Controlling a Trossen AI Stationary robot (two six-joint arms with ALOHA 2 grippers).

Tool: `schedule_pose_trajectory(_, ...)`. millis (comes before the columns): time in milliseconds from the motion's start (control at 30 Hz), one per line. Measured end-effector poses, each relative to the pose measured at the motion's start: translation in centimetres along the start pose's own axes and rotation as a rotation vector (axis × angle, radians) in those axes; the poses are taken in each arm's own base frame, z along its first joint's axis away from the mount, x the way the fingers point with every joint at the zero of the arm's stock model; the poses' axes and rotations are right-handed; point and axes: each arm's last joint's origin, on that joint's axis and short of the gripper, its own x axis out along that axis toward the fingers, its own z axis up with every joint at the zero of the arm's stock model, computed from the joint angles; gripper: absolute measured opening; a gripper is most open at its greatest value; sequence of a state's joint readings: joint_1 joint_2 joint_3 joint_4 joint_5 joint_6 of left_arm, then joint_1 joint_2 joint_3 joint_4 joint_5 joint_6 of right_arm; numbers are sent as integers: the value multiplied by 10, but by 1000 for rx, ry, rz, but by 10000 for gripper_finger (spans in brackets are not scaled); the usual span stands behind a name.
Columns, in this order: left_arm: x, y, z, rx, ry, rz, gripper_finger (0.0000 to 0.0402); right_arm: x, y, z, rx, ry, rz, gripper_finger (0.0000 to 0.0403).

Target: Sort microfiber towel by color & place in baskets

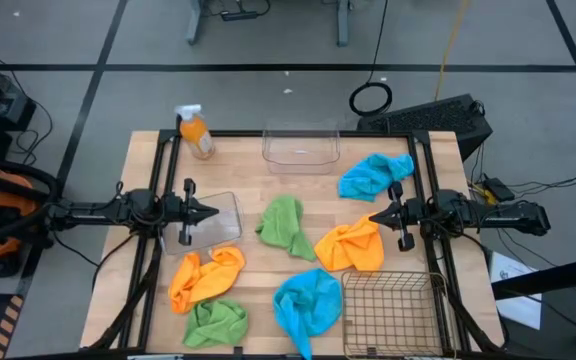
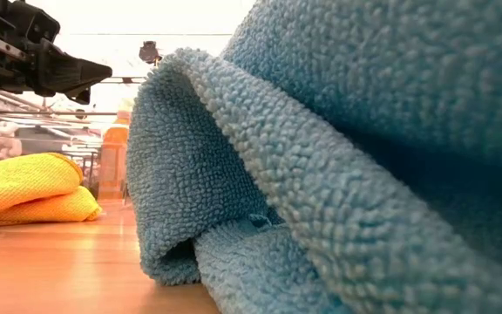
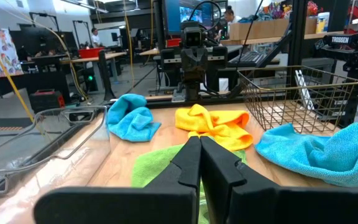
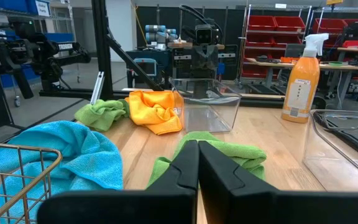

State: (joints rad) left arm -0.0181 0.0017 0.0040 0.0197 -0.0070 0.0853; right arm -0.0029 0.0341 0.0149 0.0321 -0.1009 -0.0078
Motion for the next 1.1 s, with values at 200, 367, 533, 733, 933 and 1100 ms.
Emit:
schedule_pose_trajectory(200,0,0,0,0,-1,0,11,0,0,0,0,0,0,0)
schedule_pose_trajectory(367,0,0,0,0,0,0,11,0,0,0,0,0,0,0)
schedule_pose_trajectory(533,0,0,0,0,0,0,11,0,0,0,0,0,0,0)
schedule_pose_trajectory(733,0,0,0,0,0,0,11,0,0,0,0,0,0,0)
schedule_pose_trajectory(933,0,0,0,9,-1,0,11,0,0,0,0,0,0,0)
schedule_pose_trajectory(1100,0,0,0,27,0,0,11,0,0,1,-13,-6,-3,0)
